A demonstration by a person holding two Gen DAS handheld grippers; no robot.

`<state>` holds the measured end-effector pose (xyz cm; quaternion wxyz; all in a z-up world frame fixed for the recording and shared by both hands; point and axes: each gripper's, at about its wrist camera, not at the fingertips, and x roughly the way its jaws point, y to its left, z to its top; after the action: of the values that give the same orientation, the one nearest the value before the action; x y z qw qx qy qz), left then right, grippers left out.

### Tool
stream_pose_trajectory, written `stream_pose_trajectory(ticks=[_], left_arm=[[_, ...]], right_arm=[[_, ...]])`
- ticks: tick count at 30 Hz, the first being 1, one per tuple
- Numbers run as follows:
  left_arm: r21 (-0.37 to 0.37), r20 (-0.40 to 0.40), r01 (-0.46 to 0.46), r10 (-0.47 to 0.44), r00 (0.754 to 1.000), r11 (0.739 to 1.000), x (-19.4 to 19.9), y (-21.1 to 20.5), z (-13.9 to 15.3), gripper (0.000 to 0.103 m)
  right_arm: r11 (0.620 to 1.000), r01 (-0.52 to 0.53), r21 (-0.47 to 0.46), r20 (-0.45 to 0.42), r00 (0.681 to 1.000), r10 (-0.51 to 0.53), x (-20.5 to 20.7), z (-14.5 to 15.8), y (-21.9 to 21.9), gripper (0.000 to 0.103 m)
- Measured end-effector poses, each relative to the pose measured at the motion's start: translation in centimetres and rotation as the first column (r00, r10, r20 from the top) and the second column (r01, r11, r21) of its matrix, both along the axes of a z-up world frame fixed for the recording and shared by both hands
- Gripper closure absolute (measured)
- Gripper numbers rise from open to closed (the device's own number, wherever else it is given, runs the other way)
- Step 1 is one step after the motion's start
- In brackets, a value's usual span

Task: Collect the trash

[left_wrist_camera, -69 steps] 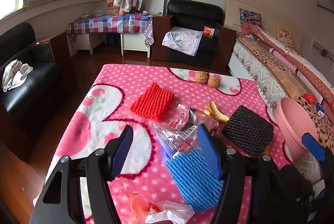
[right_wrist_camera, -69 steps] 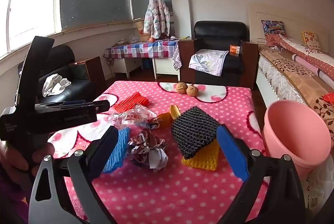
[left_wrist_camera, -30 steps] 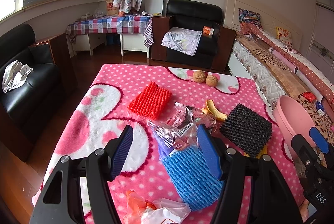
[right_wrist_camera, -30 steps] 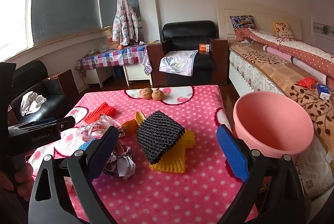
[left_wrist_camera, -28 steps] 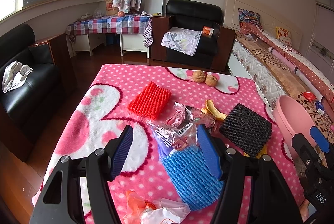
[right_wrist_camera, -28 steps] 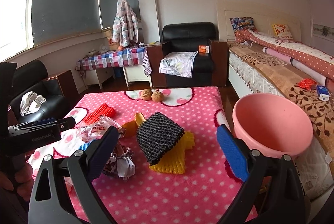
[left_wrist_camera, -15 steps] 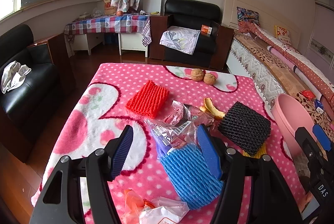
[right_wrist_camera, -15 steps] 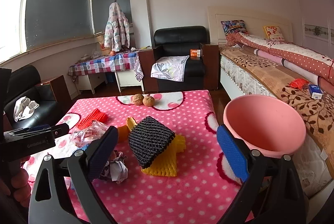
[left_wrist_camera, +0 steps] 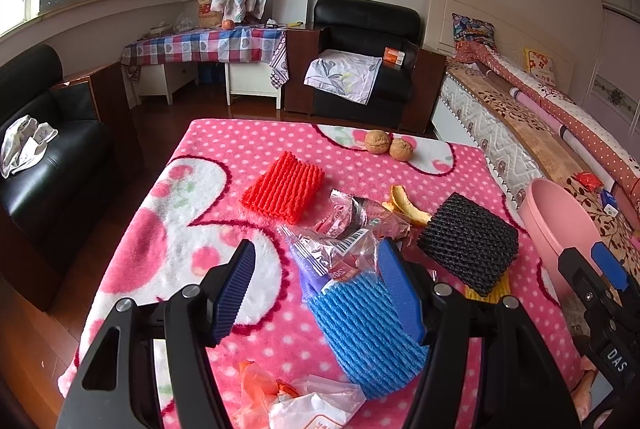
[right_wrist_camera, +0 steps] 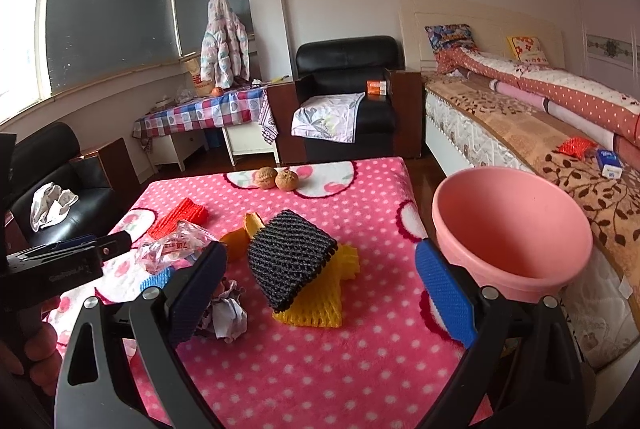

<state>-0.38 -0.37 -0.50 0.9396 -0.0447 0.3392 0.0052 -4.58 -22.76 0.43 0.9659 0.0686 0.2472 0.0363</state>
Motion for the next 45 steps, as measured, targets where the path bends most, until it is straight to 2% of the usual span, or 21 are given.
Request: stream_pose_trajectory(ticks=[6, 10, 13, 16, 20, 25, 30, 34, 36, 38, 39, 41, 45], left_arm=[[-0.003, 0.018, 0.006, -0.006, 1.000, 1.000, -0.7, 1.0, 0.0, 0.040], [-0.065, -0.004, 0.029, -0.029, 1.000, 0.997, -0.9, 2.4, -0.2, 0.040], [-0.094, 0.013, 0.057, -0.056, 0.998, 0.994, -1.3, 2.7, -0.1, 0.040], [-0.084, 0.027, 0.101, -0.099, 0.995, 0.991, -1.3, 2.0, 0.1, 0.040], [-0.058, 0.007, 0.157, -0.157, 0.988, 0.986, 0.0, 0.7, -0.2, 0.045], [-0.064, -0.032, 0.186, -0.188, 0.982, 0.980, 1.9, 0.1, -1.0, 0.047], [-0.016, -0.046, 0.243, -0.243, 0.969, 0.970, 3.7, -1.2, -1.1, 0.050], [0.024, -0.088, 0.283, -0.280, 0.956, 0.959, 5.6, -1.9, -2.0, 0.063], [0.018, -0.116, 0.296, -0.292, 0.949, 0.955, 6.3, -1.8, -2.7, 0.071], [0.005, -0.137, 0.302, -0.298, 0.945, 0.953, 6.7, -1.5, -3.4, 0.083], [0.000, -0.136, 0.300, -0.297, 0.945, 0.954, 6.7, -1.4, -3.6, 0.084], [-0.016, -0.119, 0.297, -0.297, 0.947, 0.955, 6.5, -1.0, -3.5, 0.095], [-0.068, -0.089, 0.284, -0.289, 0.953, 0.957, 6.1, 0.1, -2.8, 0.097]], right_arm=[[1.000, -0.018, -0.007, 0.011, 1.000, 0.018, -0.2, -0.2, 0.2, 0.010], [0.999, -0.034, -0.018, 0.013, 0.999, 0.035, -0.2, -0.3, 0.4, 0.015], [0.999, -0.050, -0.010, 0.005, 0.999, 0.050, 0.0, -0.5, 0.4, 0.019], [0.997, -0.074, 0.009, -0.012, 0.997, 0.074, 0.3, -0.8, 0.3, 0.025], [0.995, -0.100, 0.014, -0.021, 0.995, 0.100, 0.5, -1.0, 0.3, 0.029], [0.994, -0.110, 0.025, -0.027, 0.993, 0.111, 0.8, -1.3, 0.3, 0.029], [0.994, -0.105, 0.039, -0.050, 0.993, 0.107, 1.6, -1.8, -0.1, 0.029], [0.994, -0.099, 0.049, -0.066, 0.993, 0.102, 2.2, -2.1, -0.3, 0.029], [0.994, -0.095, 0.057, -0.072, 0.992, 0.099, 2.5, -2.3, -0.4, 0.029], [0.993, -0.092, 0.072, -0.082, 0.992, 0.098, 2.8, -2.4, -0.5, 0.029], [0.993, -0.091, 0.080, -0.088, 0.991, 0.098, 2.9, -2.5, -0.6, 0.029], [0.991, -0.091, 0.094, -0.096, 0.990, 0.100, 3.2, -2.6, -0.8, 0.029], [0.989, -0.094, 0.118, -0.096, 0.990, 0.105, 4.0, -2.4, -1.0, 0.029]])
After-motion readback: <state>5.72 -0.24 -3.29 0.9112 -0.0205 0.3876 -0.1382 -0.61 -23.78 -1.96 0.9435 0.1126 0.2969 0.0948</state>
